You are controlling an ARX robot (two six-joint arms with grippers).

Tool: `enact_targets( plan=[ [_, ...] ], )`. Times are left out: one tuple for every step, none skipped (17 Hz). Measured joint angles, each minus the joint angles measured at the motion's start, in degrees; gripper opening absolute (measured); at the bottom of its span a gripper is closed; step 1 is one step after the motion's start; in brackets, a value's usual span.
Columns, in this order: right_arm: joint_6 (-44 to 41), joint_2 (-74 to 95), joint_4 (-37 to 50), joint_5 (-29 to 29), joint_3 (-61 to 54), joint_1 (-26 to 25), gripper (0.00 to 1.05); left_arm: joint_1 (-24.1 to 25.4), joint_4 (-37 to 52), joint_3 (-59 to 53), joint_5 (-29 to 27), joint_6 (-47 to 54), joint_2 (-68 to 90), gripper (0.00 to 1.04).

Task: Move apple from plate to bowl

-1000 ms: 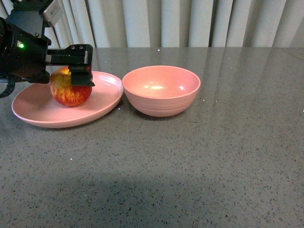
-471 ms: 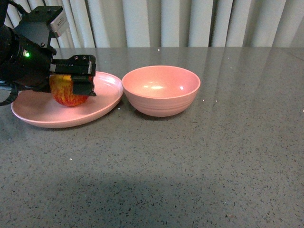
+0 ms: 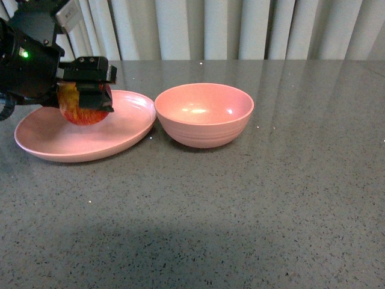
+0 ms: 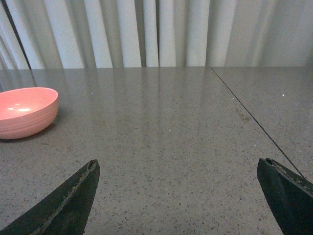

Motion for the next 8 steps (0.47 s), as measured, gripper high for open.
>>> enact_targets(
  plan=[
    [0.0,0.0,0.0,0.0,0.0,0.0,0.98,0.0,-0.1,0.1,-0.2,0.0,-1.1,0.69],
    [0.0,0.0,0.0,0.0,0.0,0.0,0.98,0.0,-0.6,0.3,-0.3,0.1,-2.4,0.69],
    [0.0,0.0,0.0,0.0,0.0,0.0,0.98,-0.1,-1.1,0.5,-0.4,0.2,-3.6,0.69],
    [0.0,0.0,0.0,0.0,0.0,0.0,0.98,-0.4,-1.5,1.2,-0.5,0.3,-4.9,0.69],
    [0.0,0.0,0.0,0.0,0.0,0.0,0.98,-0.7,-1.9,1.7,-0.6,0.3,-5.7,0.69],
    [0.0,0.0,0.0,0.0,0.0,0.0,0.98,-1.2,-2.3,2.4,-0.6,0.3,-6.9,0.69],
    [0.0,0.0,0.0,0.0,0.0,0.0,0.98,-2.0,-2.6,3.1,-0.6,0.4,-8.1,0.69],
    [0.0,0.0,0.0,0.0,0.0,0.0,0.98,-6.4,-3.8,6.1,-0.9,0.5,-12.5,0.69]
  ],
)
